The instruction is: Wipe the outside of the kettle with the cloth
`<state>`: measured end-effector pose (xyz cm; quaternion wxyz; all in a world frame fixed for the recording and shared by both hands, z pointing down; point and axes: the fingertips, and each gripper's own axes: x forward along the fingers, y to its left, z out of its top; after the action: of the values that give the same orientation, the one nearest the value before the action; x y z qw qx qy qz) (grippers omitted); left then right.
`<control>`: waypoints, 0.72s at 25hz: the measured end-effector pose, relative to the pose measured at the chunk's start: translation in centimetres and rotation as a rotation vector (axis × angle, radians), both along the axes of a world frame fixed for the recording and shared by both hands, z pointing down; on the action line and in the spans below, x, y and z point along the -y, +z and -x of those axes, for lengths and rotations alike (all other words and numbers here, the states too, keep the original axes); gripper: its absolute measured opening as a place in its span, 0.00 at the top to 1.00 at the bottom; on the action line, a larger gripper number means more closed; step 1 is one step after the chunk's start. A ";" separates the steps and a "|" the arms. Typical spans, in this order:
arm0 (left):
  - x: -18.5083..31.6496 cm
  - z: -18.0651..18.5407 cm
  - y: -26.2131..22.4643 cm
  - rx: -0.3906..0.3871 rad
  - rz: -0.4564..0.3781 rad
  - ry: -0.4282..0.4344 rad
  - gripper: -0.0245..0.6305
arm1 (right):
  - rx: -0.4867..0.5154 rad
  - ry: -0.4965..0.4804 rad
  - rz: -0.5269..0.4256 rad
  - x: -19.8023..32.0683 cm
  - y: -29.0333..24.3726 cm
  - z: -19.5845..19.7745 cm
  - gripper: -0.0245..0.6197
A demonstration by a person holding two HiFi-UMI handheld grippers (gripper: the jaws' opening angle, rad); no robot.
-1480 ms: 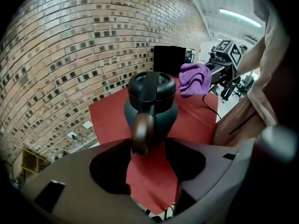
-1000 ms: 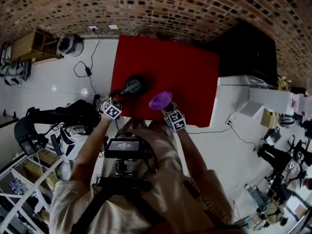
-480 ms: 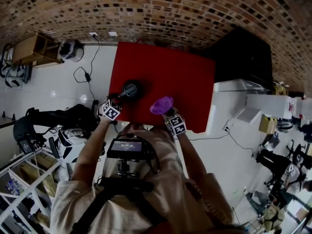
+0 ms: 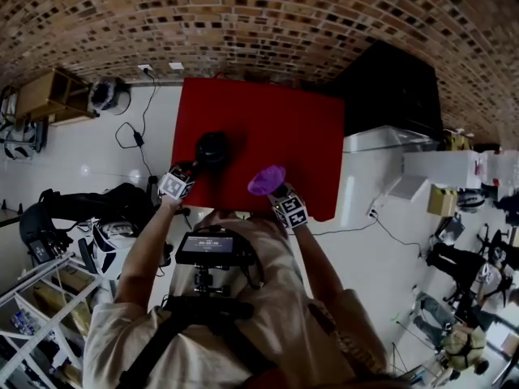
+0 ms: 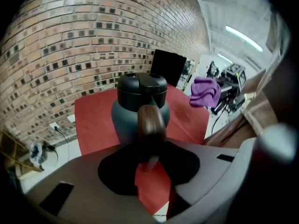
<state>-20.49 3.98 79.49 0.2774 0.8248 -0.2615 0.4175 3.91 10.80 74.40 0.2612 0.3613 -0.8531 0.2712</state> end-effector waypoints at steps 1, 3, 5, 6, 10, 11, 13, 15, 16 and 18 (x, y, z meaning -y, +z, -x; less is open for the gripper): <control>0.7 -0.9 -1.2 -0.069 0.029 -0.056 0.78 | 0.006 0.012 0.001 -0.1 0.0 -0.3 0.80; 2.4 -2.1 -2.5 -0.222 0.095 -0.186 0.78 | 0.020 0.038 0.005 -0.3 0.0 -0.8 0.80; 3.7 -2.4 -2.8 -0.359 0.170 -0.315 0.79 | 0.030 0.055 0.007 -0.6 0.0 -1.1 0.80; 4.2 -2.6 -2.7 -0.413 0.206 -0.369 0.79 | 0.034 0.062 0.008 -0.8 0.1 -1.3 0.80; 4.9 -4.6 -2.6 -0.507 0.276 -0.445 0.78 | 0.056 0.101 0.011 -1.4 0.5 -2.8 0.80; 4.9 -5.4 -2.6 -0.508 0.279 -0.434 0.78 | 0.065 0.115 0.015 -1.4 0.6 -3.2 0.80; 4.7 -6.9 -2.6 -0.512 0.297 -0.416 0.78 | 0.075 0.135 0.025 -1.5 0.7 -4.1 0.80; 4.7 -8.3 -2.2 -0.546 0.329 -0.442 0.78 | 0.056 0.128 0.033 -1.5 1.1 -4.8 0.80; 4.7 -8.8 -2.0 -0.578 0.346 -0.473 0.78 | 0.037 0.118 0.039 -1.4 1.4 -5.1 0.80; 4.8 -9.4 -1.5 -0.666 0.361 -0.556 0.78 | 0.005 0.097 0.061 -1.1 1.4 -5.4 0.80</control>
<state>-11.08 -0.78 77.95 0.5865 0.7512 -0.2924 0.0787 9.35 11.95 75.79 0.2563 0.3934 -0.8266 0.3103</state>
